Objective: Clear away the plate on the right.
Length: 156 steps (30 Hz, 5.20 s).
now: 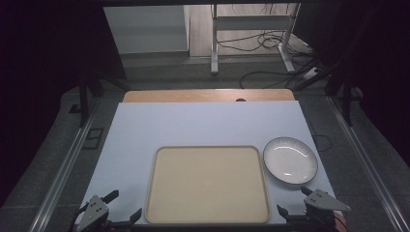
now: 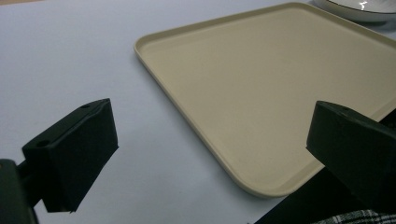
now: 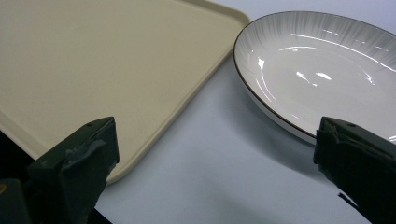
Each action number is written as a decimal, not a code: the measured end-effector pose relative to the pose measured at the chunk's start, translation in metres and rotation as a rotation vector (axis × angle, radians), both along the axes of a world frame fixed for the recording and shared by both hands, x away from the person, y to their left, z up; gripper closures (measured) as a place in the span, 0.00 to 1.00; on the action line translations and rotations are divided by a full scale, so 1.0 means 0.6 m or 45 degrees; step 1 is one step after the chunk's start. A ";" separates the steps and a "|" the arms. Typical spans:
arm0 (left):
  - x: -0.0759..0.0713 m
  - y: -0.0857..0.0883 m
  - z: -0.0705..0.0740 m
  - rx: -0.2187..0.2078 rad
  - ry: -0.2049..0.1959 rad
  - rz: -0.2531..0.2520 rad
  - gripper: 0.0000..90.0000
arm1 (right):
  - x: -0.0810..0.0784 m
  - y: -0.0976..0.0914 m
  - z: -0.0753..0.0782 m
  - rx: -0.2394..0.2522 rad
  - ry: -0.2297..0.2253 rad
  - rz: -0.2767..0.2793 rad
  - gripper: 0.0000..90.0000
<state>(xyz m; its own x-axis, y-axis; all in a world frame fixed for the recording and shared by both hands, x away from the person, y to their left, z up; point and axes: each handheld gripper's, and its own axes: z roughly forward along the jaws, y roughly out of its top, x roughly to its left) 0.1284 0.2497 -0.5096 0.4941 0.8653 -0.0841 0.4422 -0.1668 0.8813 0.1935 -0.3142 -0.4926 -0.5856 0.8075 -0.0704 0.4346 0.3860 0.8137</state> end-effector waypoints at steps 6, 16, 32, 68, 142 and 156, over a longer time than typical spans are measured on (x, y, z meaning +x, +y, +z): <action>0.001 0.000 0.000 -0.002 0.001 0.002 0.02 | 0.004 0.003 0.003 0.005 0.014 0.001 0.01; 0.001 0.000 0.000 -0.005 0.002 0.003 0.02 | 0.019 0.015 0.001 0.018 0.029 0.014 0.02; 0.002 0.001 -0.001 -0.011 0.005 0.005 0.02 | 0.034 0.025 0.003 0.006 0.027 -0.064 0.01; 0.003 0.001 -0.001 -0.011 0.008 0.005 0.03 | 0.067 0.054 -0.001 -0.534 -0.031 -0.092 0.34; 0.004 0.001 -0.001 -0.014 0.011 0.007 0.03 | 0.074 0.126 -0.045 -1.493 -0.360 0.131 0.88; 0.005 0.001 -0.001 -0.014 0.012 0.008 0.03 | 0.045 0.166 -0.037 -1.485 -0.444 0.239 0.87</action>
